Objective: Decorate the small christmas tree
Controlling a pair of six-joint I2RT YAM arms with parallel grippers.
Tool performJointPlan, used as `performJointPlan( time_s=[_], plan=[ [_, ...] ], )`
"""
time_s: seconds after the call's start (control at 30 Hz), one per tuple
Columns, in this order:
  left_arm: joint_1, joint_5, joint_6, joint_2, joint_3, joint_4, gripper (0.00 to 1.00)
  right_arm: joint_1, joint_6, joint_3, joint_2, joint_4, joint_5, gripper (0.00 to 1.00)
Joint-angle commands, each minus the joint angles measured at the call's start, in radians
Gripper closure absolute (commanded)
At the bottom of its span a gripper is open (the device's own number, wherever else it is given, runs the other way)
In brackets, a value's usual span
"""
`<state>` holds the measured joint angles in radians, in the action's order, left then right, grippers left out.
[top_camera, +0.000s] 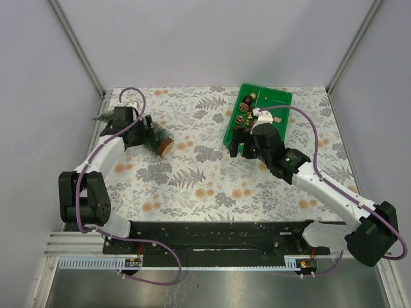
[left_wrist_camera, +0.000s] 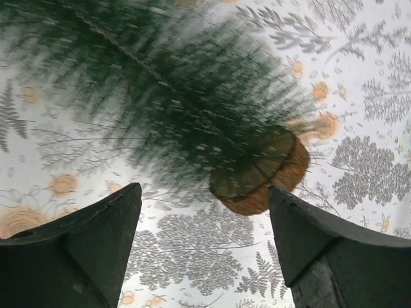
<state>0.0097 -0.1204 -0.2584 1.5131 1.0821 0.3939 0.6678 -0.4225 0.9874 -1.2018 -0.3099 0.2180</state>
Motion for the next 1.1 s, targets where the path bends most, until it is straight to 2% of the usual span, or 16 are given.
performJointPlan(
  time_s=[0.0,0.17,0.27,0.37,0.43,0.57,0.63,0.67,0.7,0.73,0.87,1.07],
  plan=[
    [-0.080,0.116,-0.025,-0.034,-0.028,-0.078,0.17,0.010,0.008,-0.012,0.008,0.058,-0.006,0.01],
    [-0.086,0.192,-0.042,0.002,-0.025,-0.087,0.18,0.012,0.008,-0.044,0.031,0.074,-0.012,0.01],
    [-0.086,0.183,-0.048,0.001,-0.033,-0.101,0.28,0.010,0.008,-0.059,0.041,0.083,-0.012,0.01],
    [-0.096,0.160,-0.035,0.005,-0.050,-0.128,0.50,0.010,0.007,-0.064,0.038,0.092,-0.022,0.00],
    [-0.114,0.163,-0.024,0.021,-0.057,-0.135,0.55,0.012,0.005,-0.064,0.033,0.098,-0.028,0.01],
    [-0.132,0.148,-0.025,0.082,-0.021,-0.112,0.58,0.010,0.004,-0.061,0.030,0.107,-0.039,0.01],
    [-0.137,0.137,-0.021,0.108,-0.002,-0.112,0.70,0.012,0.004,-0.062,0.034,0.107,-0.042,0.01],
    [-0.139,0.130,-0.018,0.117,0.002,-0.109,0.79,0.010,0.002,-0.065,0.039,0.106,-0.043,0.01],
    [-0.140,0.125,-0.016,0.122,0.007,-0.112,0.93,0.010,0.001,-0.070,0.044,0.104,-0.042,0.01],
    [-0.148,0.099,-0.012,0.127,0.009,-0.113,1.00,0.010,-0.001,-0.073,0.048,0.107,-0.043,0.01],
    [-0.195,0.080,0.018,0.110,-0.010,-0.135,1.00,0.012,-0.007,-0.095,0.073,0.109,-0.051,0.02],
    [-0.327,0.033,0.067,0.035,-0.043,-0.152,1.00,0.010,-0.016,-0.101,0.099,0.091,-0.040,0.03]
  ],
)
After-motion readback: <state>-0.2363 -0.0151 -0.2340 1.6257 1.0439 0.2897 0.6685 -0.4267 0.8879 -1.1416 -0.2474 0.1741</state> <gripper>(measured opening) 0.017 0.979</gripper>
